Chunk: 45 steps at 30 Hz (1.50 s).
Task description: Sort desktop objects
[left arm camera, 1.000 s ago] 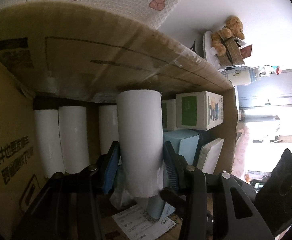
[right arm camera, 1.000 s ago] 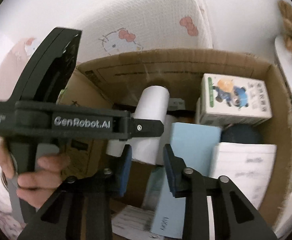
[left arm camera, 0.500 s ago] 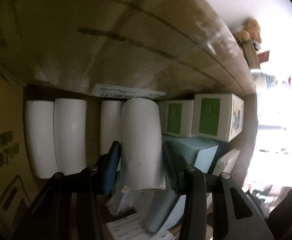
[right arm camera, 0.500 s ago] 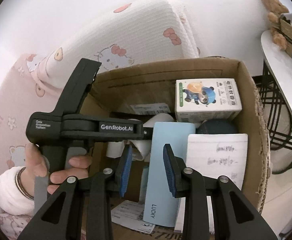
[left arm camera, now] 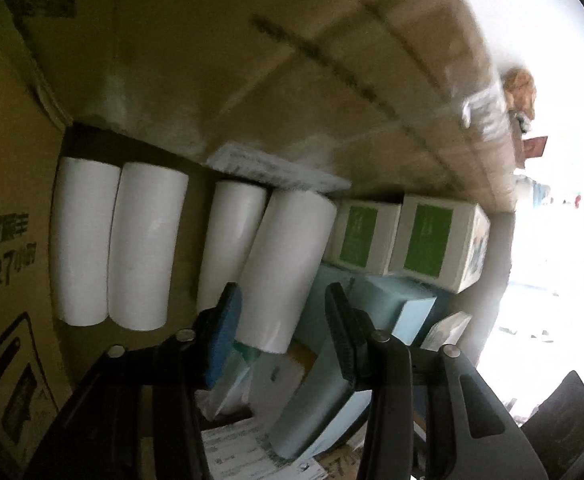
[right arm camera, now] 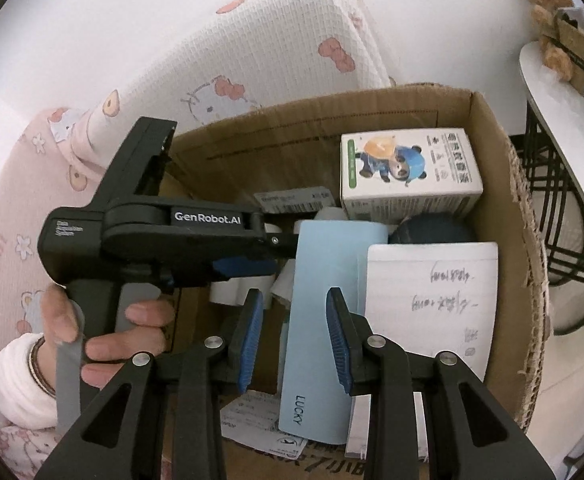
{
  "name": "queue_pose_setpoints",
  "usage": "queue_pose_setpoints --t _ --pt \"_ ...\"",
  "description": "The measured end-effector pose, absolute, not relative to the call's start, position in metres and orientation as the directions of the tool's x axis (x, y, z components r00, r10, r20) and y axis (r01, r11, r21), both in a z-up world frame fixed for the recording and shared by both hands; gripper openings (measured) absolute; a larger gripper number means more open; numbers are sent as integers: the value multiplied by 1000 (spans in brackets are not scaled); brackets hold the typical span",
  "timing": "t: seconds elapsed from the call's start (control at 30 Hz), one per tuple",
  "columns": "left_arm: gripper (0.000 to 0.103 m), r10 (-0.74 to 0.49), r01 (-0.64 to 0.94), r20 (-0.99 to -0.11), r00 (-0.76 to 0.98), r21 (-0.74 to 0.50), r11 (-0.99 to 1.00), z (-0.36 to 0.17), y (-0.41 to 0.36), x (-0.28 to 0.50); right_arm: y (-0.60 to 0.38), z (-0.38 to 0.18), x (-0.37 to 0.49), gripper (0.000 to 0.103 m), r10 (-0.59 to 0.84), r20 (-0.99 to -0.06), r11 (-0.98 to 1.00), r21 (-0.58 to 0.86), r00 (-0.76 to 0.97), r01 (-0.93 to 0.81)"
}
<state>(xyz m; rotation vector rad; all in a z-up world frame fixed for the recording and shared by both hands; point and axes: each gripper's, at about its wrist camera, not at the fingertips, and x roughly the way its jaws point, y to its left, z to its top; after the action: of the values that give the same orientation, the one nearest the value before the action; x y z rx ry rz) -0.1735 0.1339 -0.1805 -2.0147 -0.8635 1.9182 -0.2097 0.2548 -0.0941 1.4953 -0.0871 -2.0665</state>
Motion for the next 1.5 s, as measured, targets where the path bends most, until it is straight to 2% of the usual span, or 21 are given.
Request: queue_pose_setpoints --t 0.03,0.17,0.3,0.43,0.77,0.97,1.0,1.03,1.07,1.1,1.17,1.27,1.4,1.5 --pt "29 536 248 -844 -16 -523 -816 -182 136 -173 254 -95 -210 29 -486 -851 -830 377 -199 412" --pt "22 544 235 -839 8 -527 -817 -191 140 -170 253 -98 -210 29 -484 -853 -829 376 -193 414" --pt "23 536 247 -844 -3 -520 -817 -194 140 -168 250 -101 -210 29 -474 -861 -831 366 -186 420" --pt "26 492 192 -870 -3 -484 -854 -194 152 -166 245 -104 -211 29 -467 -866 -831 363 -175 421" --pt "26 537 265 -843 -8 -520 -812 -207 142 -164 244 -102 -213 29 -383 -896 -866 265 -223 424" --pt "28 521 291 -853 10 -496 -818 -210 137 -164 247 -100 -212 29 -385 -895 -873 275 -224 403" --pt "27 501 288 -865 6 -479 -829 -208 137 -162 247 -100 -213 29 -388 -894 -871 278 -223 404" --pt "16 436 279 -900 6 -417 -865 -205 137 -158 246 -99 -212 29 -394 -892 -870 283 -223 404" --pt "9 365 265 -931 27 -345 -900 -206 138 -154 246 -99 -211 29 -397 -890 -869 286 -223 405" --pt "7 322 247 -944 71 -297 -922 -213 140 -149 245 -99 -210 29 -401 -888 -867 290 -223 405" --pt "6 395 285 -911 116 -351 -892 -227 136 -144 242 -98 -209 29 -409 -885 -861 295 -221 413" --pt "6 467 345 -882 64 -420 -839 -221 119 -146 238 -97 -208 29 -412 -885 -858 296 -219 420" --pt "6 407 239 -913 -17 -399 -885 -192 122 -142 237 -92 -204 29 -409 -885 -858 290 -224 424" --pt "6 430 173 -901 -60 -434 -884 -173 126 -131 235 -90 -200 29 -402 -885 -859 276 -234 432"
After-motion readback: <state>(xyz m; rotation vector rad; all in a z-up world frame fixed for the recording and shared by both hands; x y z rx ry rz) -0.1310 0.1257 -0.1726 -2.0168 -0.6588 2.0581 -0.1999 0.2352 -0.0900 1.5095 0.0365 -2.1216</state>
